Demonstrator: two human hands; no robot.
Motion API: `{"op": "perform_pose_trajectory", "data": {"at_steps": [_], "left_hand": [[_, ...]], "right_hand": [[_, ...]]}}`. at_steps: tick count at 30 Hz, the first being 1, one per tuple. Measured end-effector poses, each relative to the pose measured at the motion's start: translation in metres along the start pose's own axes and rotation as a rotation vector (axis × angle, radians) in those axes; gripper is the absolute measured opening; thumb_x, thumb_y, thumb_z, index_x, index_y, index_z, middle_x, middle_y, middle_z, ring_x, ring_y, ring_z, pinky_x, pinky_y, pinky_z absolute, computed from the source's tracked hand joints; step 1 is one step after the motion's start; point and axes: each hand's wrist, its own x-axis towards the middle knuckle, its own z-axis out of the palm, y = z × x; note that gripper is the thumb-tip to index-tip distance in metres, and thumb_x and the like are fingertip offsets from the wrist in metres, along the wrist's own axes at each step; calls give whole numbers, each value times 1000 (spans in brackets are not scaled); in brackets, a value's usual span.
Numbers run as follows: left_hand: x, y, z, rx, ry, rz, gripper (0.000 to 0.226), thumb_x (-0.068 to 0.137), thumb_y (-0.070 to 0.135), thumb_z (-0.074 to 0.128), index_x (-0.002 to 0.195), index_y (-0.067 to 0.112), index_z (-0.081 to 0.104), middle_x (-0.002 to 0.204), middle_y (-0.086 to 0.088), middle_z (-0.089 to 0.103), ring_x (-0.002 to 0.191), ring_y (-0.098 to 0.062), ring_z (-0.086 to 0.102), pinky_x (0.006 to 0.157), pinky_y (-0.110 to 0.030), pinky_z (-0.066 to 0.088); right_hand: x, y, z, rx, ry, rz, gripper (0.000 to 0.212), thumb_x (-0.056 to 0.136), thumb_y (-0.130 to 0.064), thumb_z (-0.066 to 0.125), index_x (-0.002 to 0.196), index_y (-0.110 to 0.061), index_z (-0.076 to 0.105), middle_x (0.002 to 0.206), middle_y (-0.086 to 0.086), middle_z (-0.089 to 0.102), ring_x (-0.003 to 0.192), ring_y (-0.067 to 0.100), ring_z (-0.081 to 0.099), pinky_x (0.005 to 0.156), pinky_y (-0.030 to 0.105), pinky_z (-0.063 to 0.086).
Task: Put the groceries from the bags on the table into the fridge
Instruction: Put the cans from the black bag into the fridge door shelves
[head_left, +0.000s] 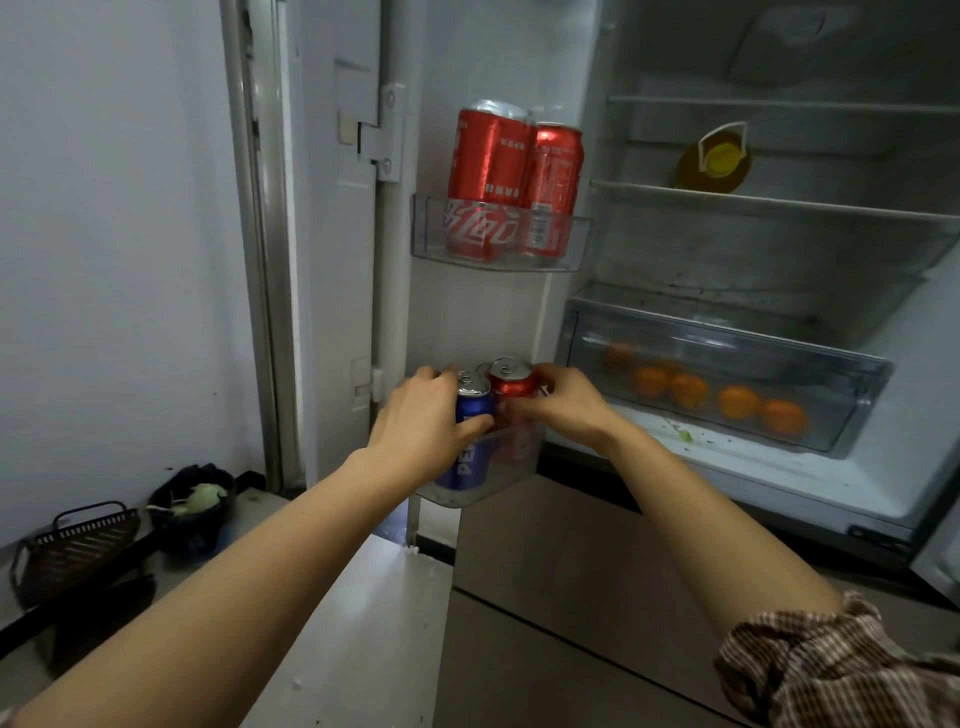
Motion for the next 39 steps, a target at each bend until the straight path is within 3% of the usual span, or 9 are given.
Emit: {"op": "perform_pose_trajectory", "data": {"at_steps": [2,6,11,15,17,22,26,33,39], "left_hand": [[-3,-1,-4,-12,11,14,50,85,47,63,121,13,55,112,-11,56,100,-31,57,82,-42,50],[-7,-8,-13,-33,30,47,40,85,41,64,113,12,60,108,-8,57,96,-28,58,81,-42,52],[-22,-21,-32,-87,121,72,38,89,35,61,121,14,61,115,-7,60,100,-25,58,84,-40,51],[-45,-52,-56,-128,231,85,33,92,33,58,120,16,62,115,-2,61,94,-12,56,79,-26,47],[-58,-73,-72,-128,266,74,30,92,31,59,118,16,63,112,-1,61,90,-6,49,74,-20,38],[-104,-147,-115,-82,289,-70,33,92,32,56,122,19,60,123,-2,58,108,-19,55,82,-28,42],[-159,-225,-153,3,226,-239,36,92,30,54,125,17,58,126,-6,56,117,-24,50,87,-35,42],[-269,-360,-213,128,118,-531,41,94,34,51,130,16,52,134,-8,52,123,-26,45,94,-39,43],[-352,-450,-262,172,132,-714,41,92,29,50,129,12,55,132,-13,53,121,-30,49,97,-38,41]], "right_hand": [[0,-2,1,3,26,-21,51,70,-22,80,117,-14,65,111,4,69,103,18,63,77,22,48],[-4,-12,5,-151,131,-22,66,74,-36,74,134,-20,52,133,10,53,123,26,49,104,39,41],[-22,-42,16,-194,263,-115,50,81,-32,69,128,-18,56,130,9,54,129,25,41,106,43,37],[-46,-75,39,-193,336,-242,36,87,-21,65,121,-14,58,120,2,57,119,18,46,93,28,38],[-58,-95,59,-184,349,-310,32,86,-21,65,117,-14,59,112,-2,55,112,17,49,91,29,40],[-86,-154,136,-174,375,-473,35,86,-21,66,119,-11,57,109,-6,52,107,12,47,95,36,44],[-108,-199,224,-179,240,-448,42,86,-21,66,124,-9,55,123,6,57,114,18,48,99,35,41],[-146,-258,398,-331,-51,-496,53,88,-35,60,134,-13,46,130,6,51,122,24,42,101,36,34],[-168,-316,528,-434,-320,-533,60,88,-42,56,140,-18,37,137,6,44,128,27,35,103,45,31]]}}
